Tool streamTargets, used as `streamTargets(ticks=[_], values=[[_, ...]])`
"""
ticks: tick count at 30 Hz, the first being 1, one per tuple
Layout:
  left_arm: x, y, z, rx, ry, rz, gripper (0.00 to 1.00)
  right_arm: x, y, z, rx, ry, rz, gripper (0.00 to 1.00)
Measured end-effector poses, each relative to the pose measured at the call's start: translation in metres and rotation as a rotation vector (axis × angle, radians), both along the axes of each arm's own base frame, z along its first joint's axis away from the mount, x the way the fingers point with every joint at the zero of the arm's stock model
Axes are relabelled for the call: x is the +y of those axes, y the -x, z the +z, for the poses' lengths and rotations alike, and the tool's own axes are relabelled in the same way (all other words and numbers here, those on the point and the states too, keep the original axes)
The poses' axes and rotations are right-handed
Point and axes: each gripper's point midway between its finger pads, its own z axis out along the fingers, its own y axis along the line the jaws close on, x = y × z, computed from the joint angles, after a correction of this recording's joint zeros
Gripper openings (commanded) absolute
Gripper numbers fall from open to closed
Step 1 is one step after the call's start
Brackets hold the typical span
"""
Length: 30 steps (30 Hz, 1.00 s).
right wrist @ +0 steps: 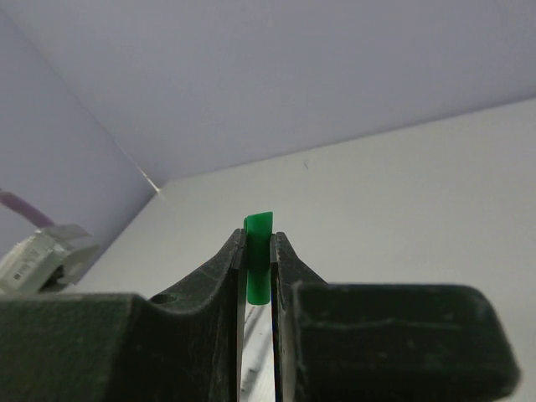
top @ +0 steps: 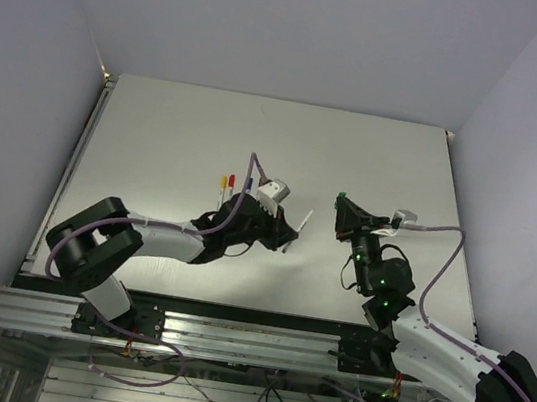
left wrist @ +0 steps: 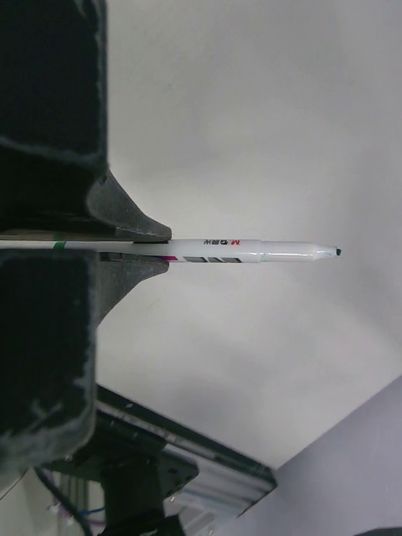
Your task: Insert the pens into the pen caps
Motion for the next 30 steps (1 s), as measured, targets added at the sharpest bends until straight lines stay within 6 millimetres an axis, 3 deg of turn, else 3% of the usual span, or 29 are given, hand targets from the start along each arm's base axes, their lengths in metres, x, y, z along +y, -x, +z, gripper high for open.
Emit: streamTargets(ticks=[5,10,19,30], values=[[-0.027,0.021,0.009,-0.018,0.08,-0.093,0.07,-0.002,0.011,0.014,-0.097,-0.033,0.031,0.0],[-0.042,0.031,0.037,-0.065,0.185,-0.144,0.07,-0.003,0.018,0.027,-0.165,-0.066,0.056,0.0],[-0.047,0.033,0.069,-0.107,0.296,-0.157,0.07,-0.004,0.028,0.042,-0.236,-0.107,0.084,0.0],[-0.051,0.049,0.081,-0.132,0.307,-0.207,0.07,-0.004,0.028,0.045,-0.248,-0.116,0.082,0.0]])
